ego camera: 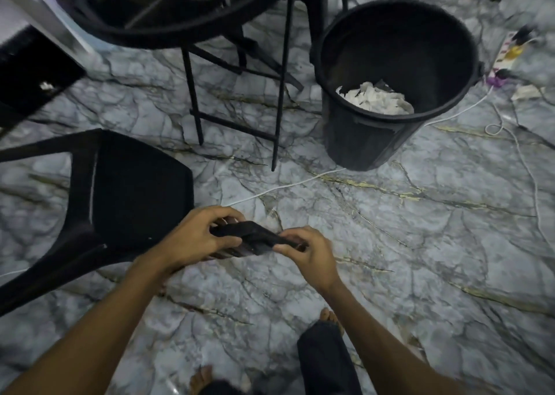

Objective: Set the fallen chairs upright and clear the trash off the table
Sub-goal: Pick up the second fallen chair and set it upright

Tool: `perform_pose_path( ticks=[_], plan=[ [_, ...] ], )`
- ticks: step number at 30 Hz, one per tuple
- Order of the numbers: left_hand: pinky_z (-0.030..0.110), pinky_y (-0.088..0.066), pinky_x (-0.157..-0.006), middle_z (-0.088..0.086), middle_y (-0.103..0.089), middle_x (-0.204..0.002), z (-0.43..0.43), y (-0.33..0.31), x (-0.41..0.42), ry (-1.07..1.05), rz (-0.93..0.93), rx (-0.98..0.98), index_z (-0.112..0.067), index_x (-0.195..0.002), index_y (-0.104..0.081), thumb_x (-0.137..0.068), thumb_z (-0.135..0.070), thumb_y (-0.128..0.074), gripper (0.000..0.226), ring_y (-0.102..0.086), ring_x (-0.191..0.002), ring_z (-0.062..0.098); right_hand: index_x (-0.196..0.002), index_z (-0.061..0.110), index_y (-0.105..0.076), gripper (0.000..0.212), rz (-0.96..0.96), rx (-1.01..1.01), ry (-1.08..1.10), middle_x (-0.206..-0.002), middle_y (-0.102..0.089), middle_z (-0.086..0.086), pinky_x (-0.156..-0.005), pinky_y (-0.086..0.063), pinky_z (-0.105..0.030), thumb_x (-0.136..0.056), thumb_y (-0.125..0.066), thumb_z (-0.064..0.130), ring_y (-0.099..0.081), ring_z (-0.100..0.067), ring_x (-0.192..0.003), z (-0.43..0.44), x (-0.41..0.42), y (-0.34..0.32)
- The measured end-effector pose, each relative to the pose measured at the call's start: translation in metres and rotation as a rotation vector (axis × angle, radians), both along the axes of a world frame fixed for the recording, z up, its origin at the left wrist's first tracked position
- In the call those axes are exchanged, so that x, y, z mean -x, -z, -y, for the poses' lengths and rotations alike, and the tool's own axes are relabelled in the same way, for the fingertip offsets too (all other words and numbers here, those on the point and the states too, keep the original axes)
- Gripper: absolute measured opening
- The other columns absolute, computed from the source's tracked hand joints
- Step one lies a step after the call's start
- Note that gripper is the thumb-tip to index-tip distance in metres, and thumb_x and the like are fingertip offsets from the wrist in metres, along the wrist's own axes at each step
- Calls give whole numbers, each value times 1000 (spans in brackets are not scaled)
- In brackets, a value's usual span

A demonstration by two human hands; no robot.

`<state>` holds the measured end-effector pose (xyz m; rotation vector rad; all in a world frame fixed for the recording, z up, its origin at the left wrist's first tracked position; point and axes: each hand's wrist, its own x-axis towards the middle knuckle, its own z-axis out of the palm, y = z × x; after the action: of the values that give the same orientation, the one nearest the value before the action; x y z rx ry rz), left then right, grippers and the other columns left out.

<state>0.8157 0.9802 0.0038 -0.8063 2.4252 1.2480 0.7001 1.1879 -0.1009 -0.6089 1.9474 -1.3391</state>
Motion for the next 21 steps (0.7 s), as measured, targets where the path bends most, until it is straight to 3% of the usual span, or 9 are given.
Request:
perform_pose_path(
  ticks=[5,9,14,18,21],
  plan=[
    [27,-50,-91,-16,-64,-106,30,-92,-61,112,-57,60,-42,-108,-64,-73,-45,-79,38,-61,-104,4,-87,27,-74,26,-175,70,6,-79,-63,9,-72,-35,-12,-73,-74,50,-51,-4,-84,49,-77,-94],
    [27,-51,-90,-13,-69,-104,61,-147,-132,47,-151,66,-34,-103,-70,-76,-32,-82,30,-64,-103,7,-84,31,-73,45,-247,135,25,-78,-60,11,-72,-37,-17,-69,-62,72,-52,-9,-83,89,-147,-155],
    [22,-50,-87,-10,-70,-103,108,-204,-237,-53,-268,31,-30,-98,-73,-76,-31,-80,23,-66,-100,8,-87,31,-72,37,-320,159,24,-80,-59,13,-73,-41,-21,-71,-66,64,-52,-10,-84,140,-239,-226],
    [28,-50,-86,-4,-71,-98,149,-241,-305,-81,-297,24,-23,-95,-71,-74,-32,-80,24,-68,-94,11,-95,30,-70,31,-311,164,-83,-86,-63,9,-74,-38,-10,-74,-75,52,-54,-7,-84,169,-289,-264],
    [21,-48,-84,-3,-69,-96,173,-264,-348,-120,-318,36,-17,-94,-69,-72,-30,-80,28,-65,-91,8,-96,29,-71,31,-311,147,-139,-84,-62,13,-75,-43,-16,-73,-77,49,-57,-5,-84,179,-311,-276]
  ],
)
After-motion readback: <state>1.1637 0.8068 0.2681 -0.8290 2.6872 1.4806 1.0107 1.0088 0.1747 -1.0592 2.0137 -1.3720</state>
